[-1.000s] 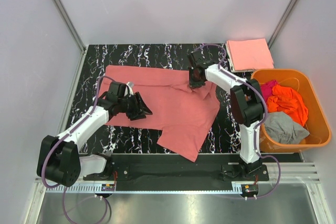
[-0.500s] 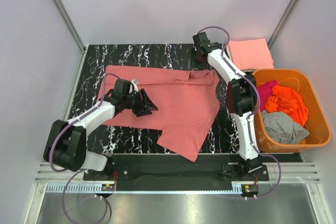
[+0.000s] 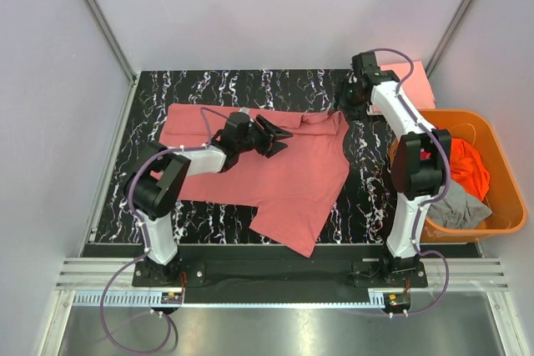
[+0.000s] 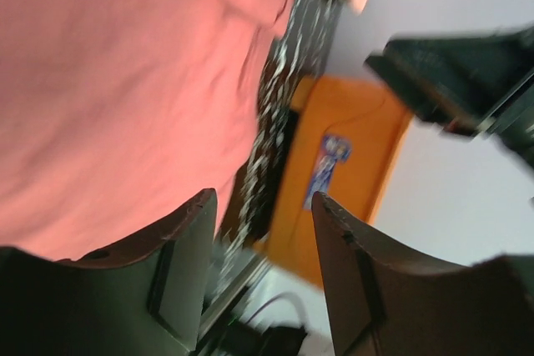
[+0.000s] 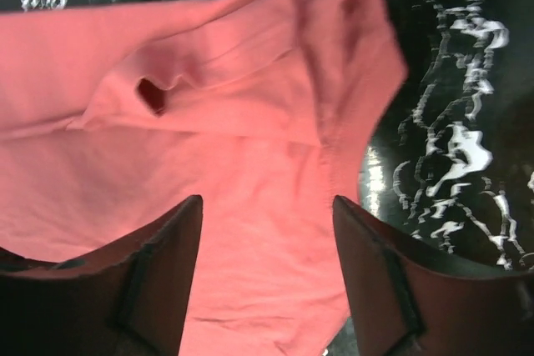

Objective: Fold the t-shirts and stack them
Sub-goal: Fold the tshirt

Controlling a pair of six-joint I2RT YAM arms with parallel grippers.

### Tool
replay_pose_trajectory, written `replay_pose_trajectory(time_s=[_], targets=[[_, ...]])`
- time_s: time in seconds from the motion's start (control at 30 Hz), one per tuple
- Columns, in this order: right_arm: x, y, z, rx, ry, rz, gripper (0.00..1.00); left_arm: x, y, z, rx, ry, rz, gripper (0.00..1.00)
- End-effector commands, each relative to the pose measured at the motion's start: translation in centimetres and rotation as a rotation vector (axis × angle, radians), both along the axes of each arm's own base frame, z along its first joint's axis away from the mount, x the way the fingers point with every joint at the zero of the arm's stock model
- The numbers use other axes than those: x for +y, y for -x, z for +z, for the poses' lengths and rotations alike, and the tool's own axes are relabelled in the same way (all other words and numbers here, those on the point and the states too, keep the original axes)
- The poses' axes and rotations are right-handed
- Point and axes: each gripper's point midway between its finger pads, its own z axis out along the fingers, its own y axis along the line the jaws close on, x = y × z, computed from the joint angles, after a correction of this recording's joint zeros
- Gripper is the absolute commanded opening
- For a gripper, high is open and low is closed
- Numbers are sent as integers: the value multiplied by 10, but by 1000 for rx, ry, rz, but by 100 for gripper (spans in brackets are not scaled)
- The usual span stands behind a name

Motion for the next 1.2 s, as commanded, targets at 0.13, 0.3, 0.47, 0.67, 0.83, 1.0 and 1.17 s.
replay_pose_trajectory(time_s=[0.13,0.3,0.47,0.67,0.83,1.0,1.17], targets=[[55,-4,17,-63,-304,180,68,-11,-62,69,-154,97,172,49],[83,-8,2,-90,-392,243,74,13,-44,72,-260,-120,54,50],[112,0,-20,-39,-445,302,68,39,-16,48,-248,-218,-6,50],[127,-13,-39,-46,-449,269,53,60,-2,48,-267,-237,-49,50],[123,-23,-52,-51,-406,237,55,63,6,48,-261,-232,-77,50],[121,-26,-64,-32,-395,213,59,64,13,38,-218,-212,-86,50],[118,-31,-71,-42,-364,207,59,64,10,41,-221,-198,-87,50]])
